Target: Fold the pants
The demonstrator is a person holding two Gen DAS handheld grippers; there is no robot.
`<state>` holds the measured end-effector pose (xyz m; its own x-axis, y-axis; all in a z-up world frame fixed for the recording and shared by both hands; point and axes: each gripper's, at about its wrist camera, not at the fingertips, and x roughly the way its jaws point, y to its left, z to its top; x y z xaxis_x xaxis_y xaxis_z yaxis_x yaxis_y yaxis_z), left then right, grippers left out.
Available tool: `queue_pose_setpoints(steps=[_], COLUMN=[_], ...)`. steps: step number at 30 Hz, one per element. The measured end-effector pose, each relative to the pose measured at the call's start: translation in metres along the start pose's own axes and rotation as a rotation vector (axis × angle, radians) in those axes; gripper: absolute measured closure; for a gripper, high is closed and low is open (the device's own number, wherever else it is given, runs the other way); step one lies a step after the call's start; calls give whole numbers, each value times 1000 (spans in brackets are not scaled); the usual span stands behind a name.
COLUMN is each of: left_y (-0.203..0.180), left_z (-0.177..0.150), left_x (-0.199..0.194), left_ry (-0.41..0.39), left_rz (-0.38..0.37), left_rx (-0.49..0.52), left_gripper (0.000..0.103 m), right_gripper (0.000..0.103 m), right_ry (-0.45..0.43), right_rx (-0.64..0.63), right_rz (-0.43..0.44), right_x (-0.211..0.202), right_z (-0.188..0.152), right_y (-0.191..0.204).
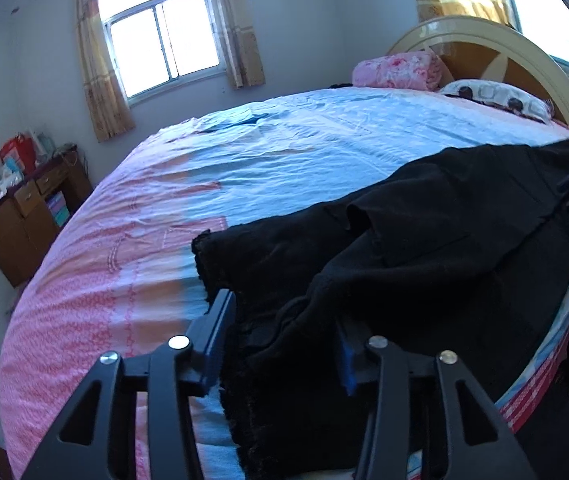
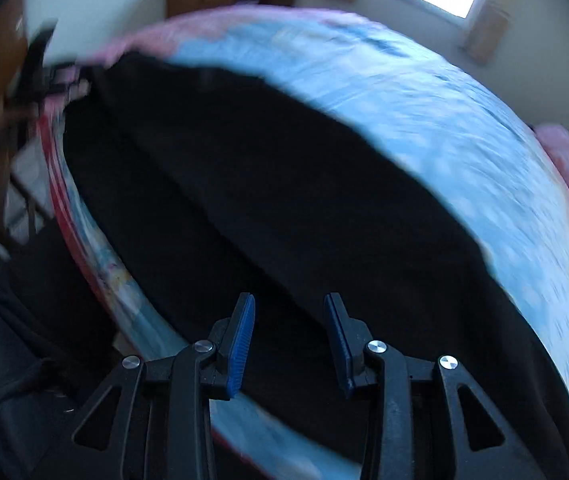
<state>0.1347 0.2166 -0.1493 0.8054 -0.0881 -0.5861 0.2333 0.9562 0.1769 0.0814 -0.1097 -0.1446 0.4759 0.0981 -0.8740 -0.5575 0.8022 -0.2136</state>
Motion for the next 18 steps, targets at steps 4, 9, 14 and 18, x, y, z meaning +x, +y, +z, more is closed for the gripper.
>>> queue_pose_setpoints(steps=[4,9,14,18], left_y=[-1,3,7,8], left_z=[3,14,23,18], left_x=[-5,-5,-3,-17], left_ry=[-18,-44,-46,-53], left_rz=[-3,10,4,-12], left_rx=[51,97,124,141], left_gripper=[63,65,77,80], right_gripper=[65,73,97,100], right_ry=[9,25,35,-11], right_rx=[-19,-4,-30,-31], right_rz=[2,30,45,89], right_x=[15,21,21,-8], right_z=[7,7,10,9], right_y=[5,-9,-10,-10])
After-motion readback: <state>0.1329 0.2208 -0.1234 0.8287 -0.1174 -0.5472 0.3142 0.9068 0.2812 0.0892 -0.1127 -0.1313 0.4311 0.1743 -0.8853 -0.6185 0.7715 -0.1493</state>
